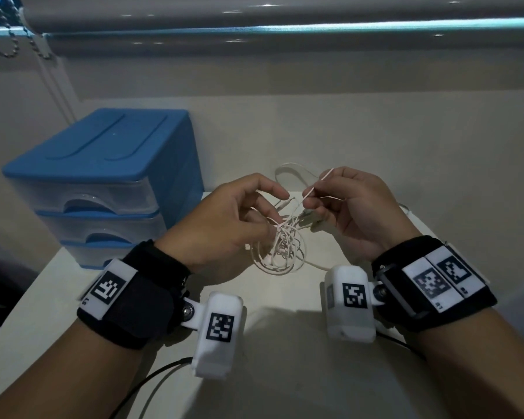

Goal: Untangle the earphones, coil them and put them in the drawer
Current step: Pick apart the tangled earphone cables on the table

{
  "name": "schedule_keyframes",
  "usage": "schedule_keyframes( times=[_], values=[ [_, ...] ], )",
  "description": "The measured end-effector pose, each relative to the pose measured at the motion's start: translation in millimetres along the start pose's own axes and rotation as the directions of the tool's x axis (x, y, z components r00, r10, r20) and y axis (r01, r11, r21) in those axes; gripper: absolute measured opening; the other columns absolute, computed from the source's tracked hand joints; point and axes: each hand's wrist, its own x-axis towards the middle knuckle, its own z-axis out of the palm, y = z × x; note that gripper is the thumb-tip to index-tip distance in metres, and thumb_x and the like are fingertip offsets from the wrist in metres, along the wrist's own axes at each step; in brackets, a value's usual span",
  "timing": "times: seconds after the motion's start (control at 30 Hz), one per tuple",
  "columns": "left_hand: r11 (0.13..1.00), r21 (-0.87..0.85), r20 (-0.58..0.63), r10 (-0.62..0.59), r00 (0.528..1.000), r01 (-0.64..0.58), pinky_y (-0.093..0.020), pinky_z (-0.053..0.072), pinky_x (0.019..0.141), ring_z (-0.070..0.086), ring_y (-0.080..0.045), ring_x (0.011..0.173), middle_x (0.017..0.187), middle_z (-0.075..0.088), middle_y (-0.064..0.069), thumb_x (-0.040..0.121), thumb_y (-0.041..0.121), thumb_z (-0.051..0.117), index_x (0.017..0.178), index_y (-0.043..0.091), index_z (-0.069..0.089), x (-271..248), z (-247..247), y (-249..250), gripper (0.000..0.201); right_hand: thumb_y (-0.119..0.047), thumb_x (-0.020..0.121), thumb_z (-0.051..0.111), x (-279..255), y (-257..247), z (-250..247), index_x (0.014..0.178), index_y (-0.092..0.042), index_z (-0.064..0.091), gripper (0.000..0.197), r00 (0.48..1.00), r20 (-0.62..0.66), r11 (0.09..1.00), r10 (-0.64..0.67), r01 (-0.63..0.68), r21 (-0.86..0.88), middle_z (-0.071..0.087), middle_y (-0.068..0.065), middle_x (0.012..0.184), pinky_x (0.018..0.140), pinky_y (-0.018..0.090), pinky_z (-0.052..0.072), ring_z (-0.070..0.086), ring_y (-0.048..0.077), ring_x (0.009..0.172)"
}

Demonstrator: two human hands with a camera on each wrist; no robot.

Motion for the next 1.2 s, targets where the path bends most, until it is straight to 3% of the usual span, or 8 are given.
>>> schedule_keyframes(
  times=[0.23, 0.4, 0.5, 0.67, 0.83, 0.93, 1.03, 1.2],
  values=[
    [1.000, -0.007, -0.057, -0.007, 0.998, 0.006, -0.026, 0.049, 0.057, 0.065, -0.017, 0.070, 0.093, 0.070, -0.009, 0.089, -0.002, 0.072, 0.111, 0.015, 0.067, 2.2, -0.2, -1.6, 0.028, 0.007, 0.091, 0.059, -0.6, 2.8, 0.3, 0.079, -0.005, 0.059, 0.016, 0.993, 0.070, 0.990, 0.098, -0.090, -0.110, 0.069, 0.020, 0.074, 0.048, 0.022, 0.046, 0.065, 0.021, 0.057],
    [1.000, -0.007, -0.073, -0.004, 0.997, 0.003, -0.042, 0.047, 0.067, 0.065, -0.020, 0.072, 0.091, 0.066, -0.004, 0.092, -0.002, 0.068, 0.110, 0.014, 0.067, 1.3, 0.1, -1.5, 0.024, 0.005, 0.088, 0.061, -3.3, 3.4, 2.1, 0.078, -0.005, 0.061, 0.014, 0.989, 0.101, 0.972, 0.112, -0.088, -0.219, 0.067, 0.024, 0.082, 0.051, 0.029, 0.030, 0.059, 0.021, 0.056],
    [0.999, -0.046, -0.060, 0.003, 0.998, -0.006, -0.036, 0.052, 0.065, 0.069, -0.014, 0.064, 0.091, 0.065, -0.007, 0.093, -0.005, 0.065, 0.112, 0.009, 0.065, 0.2, 1.5, 0.1, 0.024, 0.004, 0.088, 0.063, -4.4, 4.4, 2.1, 0.073, -0.006, 0.062, 0.018, 0.982, 0.137, 0.963, 0.130, -0.092, -0.253, 0.066, 0.019, 0.075, 0.054, 0.031, 0.025, 0.054, 0.019, 0.053],
    [0.974, -0.227, -0.054, -0.019, 0.998, 0.007, -0.036, 0.055, 0.070, 0.069, -0.025, 0.066, 0.093, 0.064, -0.013, 0.092, -0.011, 0.064, 0.109, 0.005, 0.066, 0.7, 2.3, -3.7, 0.024, 0.002, 0.086, 0.069, -6.1, 6.6, 4.9, 0.079, -0.003, 0.064, 0.010, 0.962, 0.216, 0.948, 0.167, -0.096, -0.304, 0.056, 0.014, 0.069, 0.055, 0.031, 0.021, 0.044, 0.018, 0.057],
    [0.970, -0.242, -0.054, -0.009, 0.999, -0.005, -0.034, 0.058, 0.064, 0.066, -0.025, 0.063, 0.092, 0.066, -0.012, 0.091, -0.011, 0.064, 0.108, 0.003, 0.066, 0.6, 2.5, -2.2, 0.022, -0.001, 0.076, 0.076, -10.1, 4.7, 6.8, 0.091, 0.006, 0.068, 0.018, 0.961, 0.230, 0.952, 0.152, -0.080, -0.294, 0.048, 0.019, 0.081, 0.056, 0.032, 0.021, 0.041, 0.019, 0.062],
    [0.966, -0.257, -0.068, -0.002, 0.998, -0.016, -0.030, 0.055, 0.061, 0.066, -0.023, 0.061, 0.093, 0.067, -0.014, 0.092, -0.010, 0.063, 0.105, 0.005, 0.067, 1.4, 3.1, -2.9, 0.020, 0.000, 0.084, 0.069, -10.2, 2.6, 6.1, 0.084, 0.003, 0.072, 0.004, 0.964, 0.228, 0.960, 0.141, -0.077, -0.268, 0.055, 0.016, 0.070, 0.057, 0.032, 0.018, 0.040, 0.019, 0.061],
    [0.951, -0.308, -0.124, 0.000, 0.992, -0.038, -0.033, 0.052, 0.067, 0.067, -0.028, 0.066, 0.092, 0.065, -0.012, 0.091, -0.010, 0.065, 0.103, 0.007, 0.069, 3.4, 2.1, -5.4, 0.022, -0.003, 0.090, 0.062, -10.6, 1.4, 6.0, 0.091, 0.009, 0.072, 0.015, 0.978, 0.181, 0.954, 0.107, -0.050, -0.294, 0.062, 0.015, 0.072, 0.057, 0.034, 0.018, 0.041, 0.021, 0.057],
    [0.919, -0.391, -0.205, -0.028, 0.978, -0.056, -0.034, 0.053, 0.070, 0.066, -0.030, 0.068, 0.091, 0.062, -0.010, 0.088, -0.008, 0.067, 0.101, 0.010, 0.069, 6.7, 1.0, -7.6, 0.021, -0.004, 0.085, 0.054, -10.8, -0.2, 4.1, 0.080, 0.006, 0.062, 0.013, 0.990, 0.136, 0.956, 0.037, 0.004, -0.293, 0.053, 0.021, 0.075, 0.050, 0.036, 0.024, 0.043, 0.026, 0.051]
  ],
)
